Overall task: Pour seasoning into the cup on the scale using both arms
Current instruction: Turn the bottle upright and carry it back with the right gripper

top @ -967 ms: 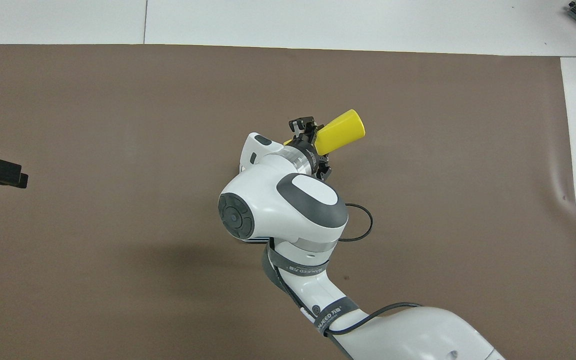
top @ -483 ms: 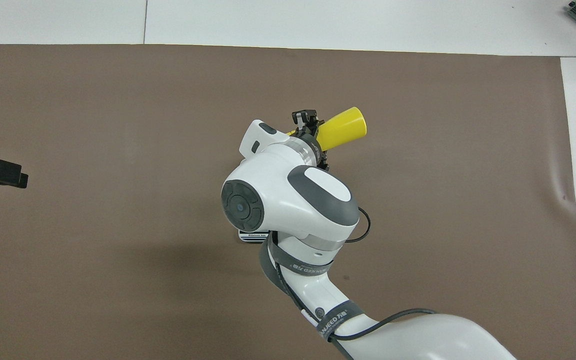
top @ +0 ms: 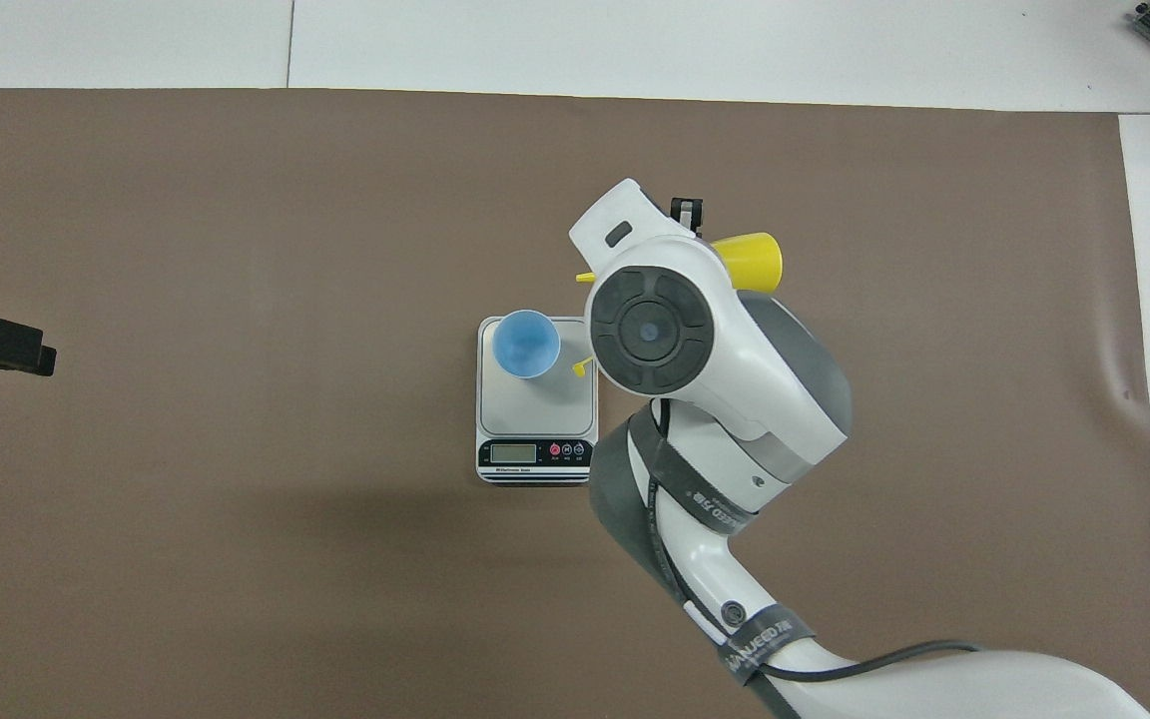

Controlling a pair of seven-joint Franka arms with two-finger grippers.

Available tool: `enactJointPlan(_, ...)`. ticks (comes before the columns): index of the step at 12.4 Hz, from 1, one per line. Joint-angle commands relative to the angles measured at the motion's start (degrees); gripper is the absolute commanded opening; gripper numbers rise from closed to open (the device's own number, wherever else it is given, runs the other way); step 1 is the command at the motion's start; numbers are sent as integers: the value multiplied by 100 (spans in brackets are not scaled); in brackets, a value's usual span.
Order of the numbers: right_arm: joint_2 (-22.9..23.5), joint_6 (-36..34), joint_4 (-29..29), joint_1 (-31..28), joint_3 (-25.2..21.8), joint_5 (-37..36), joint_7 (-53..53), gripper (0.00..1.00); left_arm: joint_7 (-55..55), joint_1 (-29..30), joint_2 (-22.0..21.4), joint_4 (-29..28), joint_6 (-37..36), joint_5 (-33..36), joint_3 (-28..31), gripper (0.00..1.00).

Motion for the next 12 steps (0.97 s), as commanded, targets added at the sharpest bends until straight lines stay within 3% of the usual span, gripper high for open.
enactJointPlan(1,-685,774,-985,-458,68,941,-397,0,-64,-6,-83,-100,-23,-8,10,100)
enactJointPlan(3,-896,1223,-1390,-853,68,1889,-1020,0,-64,-6,-83,-100,-15,-8,10,100)
enactJointPlan(7,-1090,1936,-2120,-1617,59,4568,-2788,0,-64,-6,-83,-100,-15,-8,10,100)
enactJointPlan(12,-1117,2885,-2797,-1900,50,7950,-3991,0,-64,-6,-83,-100,-15,-8,10,100)
